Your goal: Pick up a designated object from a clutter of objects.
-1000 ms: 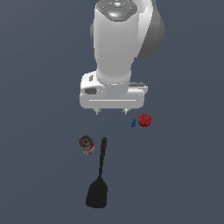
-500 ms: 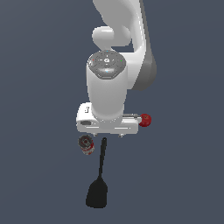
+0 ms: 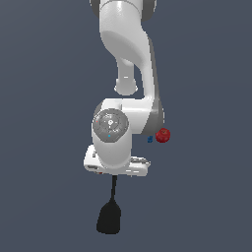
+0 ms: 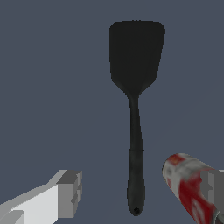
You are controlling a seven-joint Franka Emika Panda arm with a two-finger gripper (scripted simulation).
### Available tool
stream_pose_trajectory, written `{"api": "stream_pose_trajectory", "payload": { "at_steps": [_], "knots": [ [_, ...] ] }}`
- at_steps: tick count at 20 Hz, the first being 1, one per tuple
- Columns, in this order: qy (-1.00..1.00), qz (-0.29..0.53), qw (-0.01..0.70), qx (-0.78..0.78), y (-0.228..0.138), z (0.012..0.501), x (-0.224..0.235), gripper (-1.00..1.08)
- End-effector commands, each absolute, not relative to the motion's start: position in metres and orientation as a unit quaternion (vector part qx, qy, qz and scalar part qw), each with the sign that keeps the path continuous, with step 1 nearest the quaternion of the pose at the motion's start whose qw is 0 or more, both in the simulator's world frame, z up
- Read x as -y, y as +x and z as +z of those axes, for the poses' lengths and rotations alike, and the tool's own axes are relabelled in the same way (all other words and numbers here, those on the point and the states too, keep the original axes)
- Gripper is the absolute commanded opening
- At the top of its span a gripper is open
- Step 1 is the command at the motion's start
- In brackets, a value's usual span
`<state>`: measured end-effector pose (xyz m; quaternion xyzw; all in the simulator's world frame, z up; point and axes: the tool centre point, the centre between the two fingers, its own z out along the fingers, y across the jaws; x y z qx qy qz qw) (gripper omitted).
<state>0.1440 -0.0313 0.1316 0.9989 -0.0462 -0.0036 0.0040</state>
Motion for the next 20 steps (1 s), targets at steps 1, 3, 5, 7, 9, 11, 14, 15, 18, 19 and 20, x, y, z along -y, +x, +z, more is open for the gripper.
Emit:
{"api": "stream_pose_trajectory", "payload": {
  "at_steps": [1,3,5,7,9,11,14,15,18,19,20],
  "knots": [
    [0.999,-0.002,0.003,0.053,0.152,0.113,0.035,1.00],
    [0.998,-0.002,0.002,0.057,0.156,0.100,0.037,1.00],
    [0.998,-0.001,0.001,0.061,0.159,0.090,0.040,1.00],
    [0.998,-0.001,0.001,0.064,0.162,0.081,0.041,1.00],
    [0.998,0.000,0.000,0.066,0.164,0.074,0.043,1.00],
    [0.998,0.000,0.000,0.068,0.165,0.069,0.044,1.00],
    [0.998,0.000,0.000,0.069,0.166,0.065,0.044,1.00],
    [0.998,0.000,0.000,0.069,0.166,0.065,0.044,1.00],
    [0.998,-0.001,0.000,0.069,0.165,0.064,0.044,1.00],
    [0.998,-0.001,0.000,0.069,0.165,0.062,0.044,1.00],
    [0.998,-0.001,0.000,0.069,0.165,0.059,0.044,1.00]
  ]
}}
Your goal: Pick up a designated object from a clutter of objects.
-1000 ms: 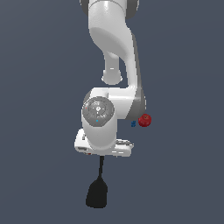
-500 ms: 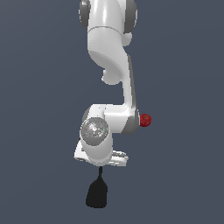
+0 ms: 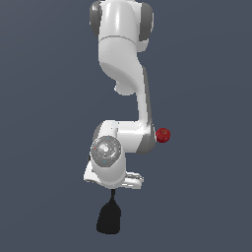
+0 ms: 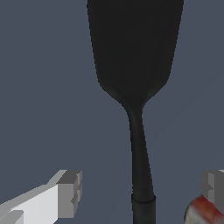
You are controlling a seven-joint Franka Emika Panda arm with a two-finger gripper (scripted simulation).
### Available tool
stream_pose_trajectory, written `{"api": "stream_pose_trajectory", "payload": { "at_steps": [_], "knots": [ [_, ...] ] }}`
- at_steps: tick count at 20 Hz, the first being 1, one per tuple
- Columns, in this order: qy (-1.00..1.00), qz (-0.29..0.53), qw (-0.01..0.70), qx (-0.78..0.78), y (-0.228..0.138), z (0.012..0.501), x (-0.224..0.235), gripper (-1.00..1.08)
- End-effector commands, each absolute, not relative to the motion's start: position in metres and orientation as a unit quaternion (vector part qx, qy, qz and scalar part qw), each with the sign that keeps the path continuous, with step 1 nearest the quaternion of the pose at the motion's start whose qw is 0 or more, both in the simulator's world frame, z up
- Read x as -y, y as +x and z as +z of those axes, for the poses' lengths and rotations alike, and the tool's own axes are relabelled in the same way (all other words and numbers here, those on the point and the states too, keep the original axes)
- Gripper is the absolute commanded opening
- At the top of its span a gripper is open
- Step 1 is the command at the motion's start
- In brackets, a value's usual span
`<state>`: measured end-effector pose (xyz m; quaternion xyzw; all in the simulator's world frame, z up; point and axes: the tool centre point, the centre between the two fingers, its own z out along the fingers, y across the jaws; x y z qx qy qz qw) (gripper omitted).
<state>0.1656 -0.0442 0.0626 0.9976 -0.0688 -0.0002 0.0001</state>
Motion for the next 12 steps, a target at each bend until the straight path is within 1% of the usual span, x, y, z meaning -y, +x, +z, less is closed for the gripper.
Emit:
{"api": "stream_pose_trajectory", "payload": {
  "at_steps": [1,7,12],
  "knots": [
    [0.998,-0.001,0.000,0.069,0.165,0.055,0.044,1.00],
    [0.998,0.000,0.000,0.069,0.164,0.024,0.044,1.00],
    [0.998,0.000,0.000,0.069,0.165,0.014,0.044,1.00]
  ]
}}
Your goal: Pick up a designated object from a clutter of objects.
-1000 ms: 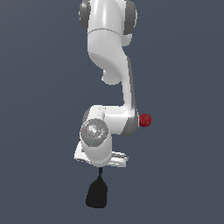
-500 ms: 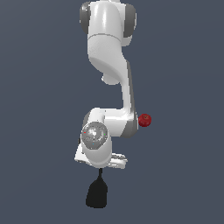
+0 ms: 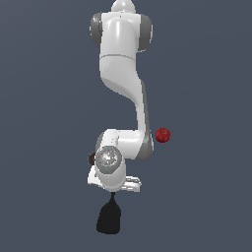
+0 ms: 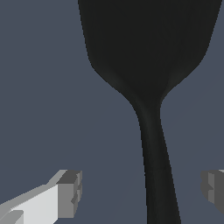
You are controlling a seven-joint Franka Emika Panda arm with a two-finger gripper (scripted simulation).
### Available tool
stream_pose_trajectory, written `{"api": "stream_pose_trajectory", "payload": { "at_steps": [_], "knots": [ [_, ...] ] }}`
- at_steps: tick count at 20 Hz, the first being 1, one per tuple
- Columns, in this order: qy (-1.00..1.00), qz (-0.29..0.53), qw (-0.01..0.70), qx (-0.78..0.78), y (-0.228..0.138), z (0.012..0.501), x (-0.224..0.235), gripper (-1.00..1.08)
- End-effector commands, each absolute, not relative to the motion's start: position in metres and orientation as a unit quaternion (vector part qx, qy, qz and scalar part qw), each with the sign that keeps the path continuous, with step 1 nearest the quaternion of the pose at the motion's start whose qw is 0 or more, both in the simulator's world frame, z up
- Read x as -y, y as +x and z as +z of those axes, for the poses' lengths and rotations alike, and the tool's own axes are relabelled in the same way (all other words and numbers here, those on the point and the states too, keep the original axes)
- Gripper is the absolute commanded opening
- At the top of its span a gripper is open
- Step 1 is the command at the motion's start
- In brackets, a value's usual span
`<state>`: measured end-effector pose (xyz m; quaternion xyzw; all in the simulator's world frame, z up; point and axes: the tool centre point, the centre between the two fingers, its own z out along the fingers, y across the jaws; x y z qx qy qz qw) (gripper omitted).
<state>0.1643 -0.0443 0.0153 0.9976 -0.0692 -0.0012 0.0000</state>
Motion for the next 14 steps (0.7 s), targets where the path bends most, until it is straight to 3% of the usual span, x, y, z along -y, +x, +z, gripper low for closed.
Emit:
{"api": "stream_pose_trajectory", "payload": {
  "at_steps": [1,2,3,14],
  "knots": [
    [0.998,0.000,0.000,0.069,0.1658,0.0144,0.0443,1.00],
    [0.998,0.000,0.000,0.069,0.1660,0.0146,0.0444,1.00],
    [0.998,0.000,0.000,0.069,0.1660,0.0146,0.0444,-1.00],
    [0.998,0.000,0.000,0.070,0.1656,0.0149,0.0451,-1.00]
  ]
}}
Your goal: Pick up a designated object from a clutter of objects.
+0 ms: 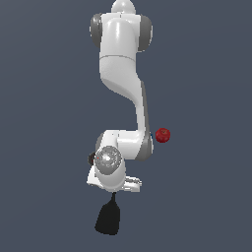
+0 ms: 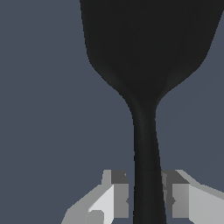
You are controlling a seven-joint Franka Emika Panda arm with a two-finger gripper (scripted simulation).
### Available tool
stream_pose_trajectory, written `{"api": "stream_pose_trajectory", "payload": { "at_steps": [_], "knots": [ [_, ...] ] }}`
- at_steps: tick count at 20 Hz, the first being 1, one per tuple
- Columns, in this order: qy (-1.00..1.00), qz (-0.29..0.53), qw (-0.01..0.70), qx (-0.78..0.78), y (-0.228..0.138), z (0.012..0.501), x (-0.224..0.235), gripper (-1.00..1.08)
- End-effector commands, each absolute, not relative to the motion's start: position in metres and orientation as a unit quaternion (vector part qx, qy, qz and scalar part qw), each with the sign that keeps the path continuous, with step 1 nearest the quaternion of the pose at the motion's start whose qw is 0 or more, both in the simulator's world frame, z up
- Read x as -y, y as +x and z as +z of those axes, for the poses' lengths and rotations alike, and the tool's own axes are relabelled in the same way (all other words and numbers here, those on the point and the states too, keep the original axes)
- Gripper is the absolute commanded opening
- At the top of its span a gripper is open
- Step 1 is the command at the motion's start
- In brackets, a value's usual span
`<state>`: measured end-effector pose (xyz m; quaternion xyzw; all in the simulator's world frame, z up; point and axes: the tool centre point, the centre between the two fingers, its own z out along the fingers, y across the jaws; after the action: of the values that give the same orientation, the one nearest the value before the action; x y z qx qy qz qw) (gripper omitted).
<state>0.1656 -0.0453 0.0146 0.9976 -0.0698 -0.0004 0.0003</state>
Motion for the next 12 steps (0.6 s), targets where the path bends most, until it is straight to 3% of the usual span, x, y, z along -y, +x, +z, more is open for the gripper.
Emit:
{"api": "stream_pose_trajectory", "payload": {
  "at_steps": [1,12],
  "knots": [
    [0.998,0.000,0.000,0.070,0.165,0.015,0.045,-1.00],
    [0.998,0.000,0.000,0.070,0.151,0.046,0.034,-1.00]
  ]
}}
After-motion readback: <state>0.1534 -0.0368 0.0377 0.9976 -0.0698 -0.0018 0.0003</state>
